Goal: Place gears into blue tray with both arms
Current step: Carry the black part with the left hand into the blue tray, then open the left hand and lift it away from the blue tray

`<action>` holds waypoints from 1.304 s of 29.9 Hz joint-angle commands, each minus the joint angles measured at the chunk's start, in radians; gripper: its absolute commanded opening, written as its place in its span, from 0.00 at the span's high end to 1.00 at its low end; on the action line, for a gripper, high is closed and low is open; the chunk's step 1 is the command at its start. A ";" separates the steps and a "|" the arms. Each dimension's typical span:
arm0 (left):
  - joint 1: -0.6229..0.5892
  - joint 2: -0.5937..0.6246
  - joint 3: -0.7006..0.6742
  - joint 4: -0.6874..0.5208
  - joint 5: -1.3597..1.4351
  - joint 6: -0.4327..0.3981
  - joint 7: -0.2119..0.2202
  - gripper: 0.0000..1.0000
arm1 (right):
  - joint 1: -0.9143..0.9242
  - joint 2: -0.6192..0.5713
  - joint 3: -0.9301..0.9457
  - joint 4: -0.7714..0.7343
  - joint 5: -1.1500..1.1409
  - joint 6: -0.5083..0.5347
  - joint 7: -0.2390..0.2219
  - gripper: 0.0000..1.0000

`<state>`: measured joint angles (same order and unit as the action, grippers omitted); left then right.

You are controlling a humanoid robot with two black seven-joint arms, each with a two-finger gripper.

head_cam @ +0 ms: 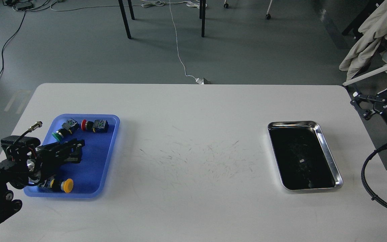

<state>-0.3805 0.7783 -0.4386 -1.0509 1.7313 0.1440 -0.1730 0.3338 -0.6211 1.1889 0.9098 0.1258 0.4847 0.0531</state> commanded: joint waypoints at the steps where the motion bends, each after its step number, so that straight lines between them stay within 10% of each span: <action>1: 0.000 -0.002 0.000 0.006 -0.002 0.000 -0.002 0.82 | 0.001 0.000 0.000 0.000 0.000 0.002 0.002 0.02; 8: 0.000 -0.014 0.000 0.006 -0.009 0.000 -0.003 0.67 | 0.001 0.000 0.000 0.000 0.000 0.002 0.004 0.02; 19: -0.015 -0.001 -0.020 -0.011 -0.015 0.009 -0.025 0.16 | 0.013 0.000 0.001 0.006 0.002 0.000 0.007 0.02; 31: -0.204 0.118 -0.028 -0.268 -0.244 0.039 0.009 0.06 | 0.013 -0.002 0.001 0.012 0.002 0.004 0.007 0.02; 39: -0.305 -0.022 -0.100 -0.311 -0.665 0.075 0.076 0.04 | 0.002 -0.081 -0.035 0.133 -0.003 0.004 -0.004 0.02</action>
<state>-0.6682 0.8183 -0.4920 -1.3709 1.2155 0.1985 -0.1070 0.3375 -0.6585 1.1856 0.9805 0.1259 0.4887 0.0536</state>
